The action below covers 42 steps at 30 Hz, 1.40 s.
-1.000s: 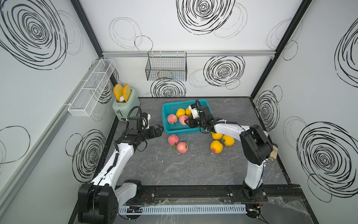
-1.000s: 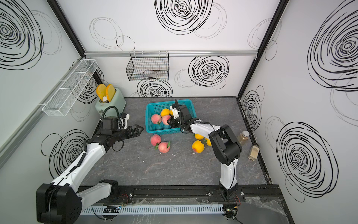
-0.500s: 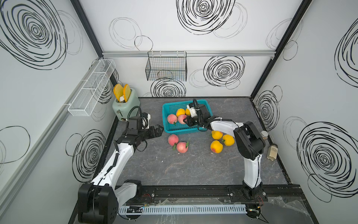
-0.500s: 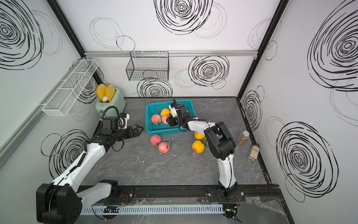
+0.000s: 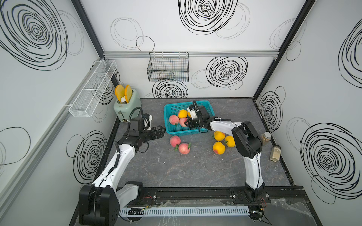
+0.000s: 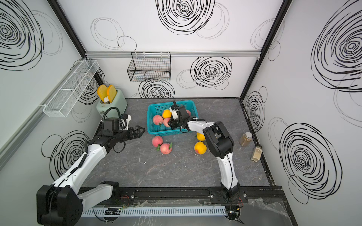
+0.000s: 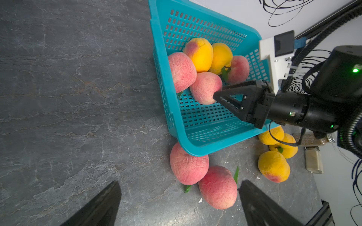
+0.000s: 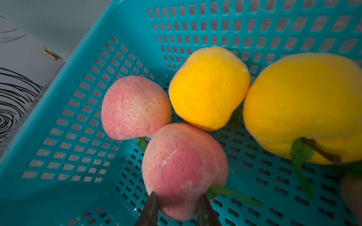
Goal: Put the peaches into the basket
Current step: Place the peach in the basket.
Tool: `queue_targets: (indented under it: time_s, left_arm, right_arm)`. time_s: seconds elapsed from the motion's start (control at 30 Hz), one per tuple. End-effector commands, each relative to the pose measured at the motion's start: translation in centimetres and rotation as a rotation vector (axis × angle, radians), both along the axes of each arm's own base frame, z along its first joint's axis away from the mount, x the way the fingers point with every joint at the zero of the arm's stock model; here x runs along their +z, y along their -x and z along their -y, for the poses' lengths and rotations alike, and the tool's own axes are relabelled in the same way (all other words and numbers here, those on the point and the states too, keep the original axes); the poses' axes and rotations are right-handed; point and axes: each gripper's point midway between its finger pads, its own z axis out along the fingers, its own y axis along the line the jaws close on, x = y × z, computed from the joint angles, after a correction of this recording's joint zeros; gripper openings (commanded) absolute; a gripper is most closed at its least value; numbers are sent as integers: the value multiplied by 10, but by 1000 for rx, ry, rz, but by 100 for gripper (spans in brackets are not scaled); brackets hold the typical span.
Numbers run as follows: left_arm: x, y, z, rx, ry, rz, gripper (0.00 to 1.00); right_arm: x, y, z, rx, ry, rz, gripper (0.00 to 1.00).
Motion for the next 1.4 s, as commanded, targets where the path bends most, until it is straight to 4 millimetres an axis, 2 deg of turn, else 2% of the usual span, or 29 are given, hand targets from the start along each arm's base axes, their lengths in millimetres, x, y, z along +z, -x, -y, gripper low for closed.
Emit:
queue_targets:
  time_s: [0.0, 0.13, 0.37, 1.37]
  left_arm:
    - [6, -5, -2, 5, 8, 39, 98]
    - [6, -5, -2, 4, 9, 38, 98]
    - [6, -5, -2, 4, 10, 38, 98]
    - [7, -5, -2, 5, 9, 41, 98]
  right_arm:
    - [-2, -2, -1, 14, 11, -11, 33]
    - [1, -1, 0, 16, 10, -9, 44]
    - [17, 0, -1, 21, -4, 14, 53]
    - [68, 8, 4, 28, -55, 101, 54]
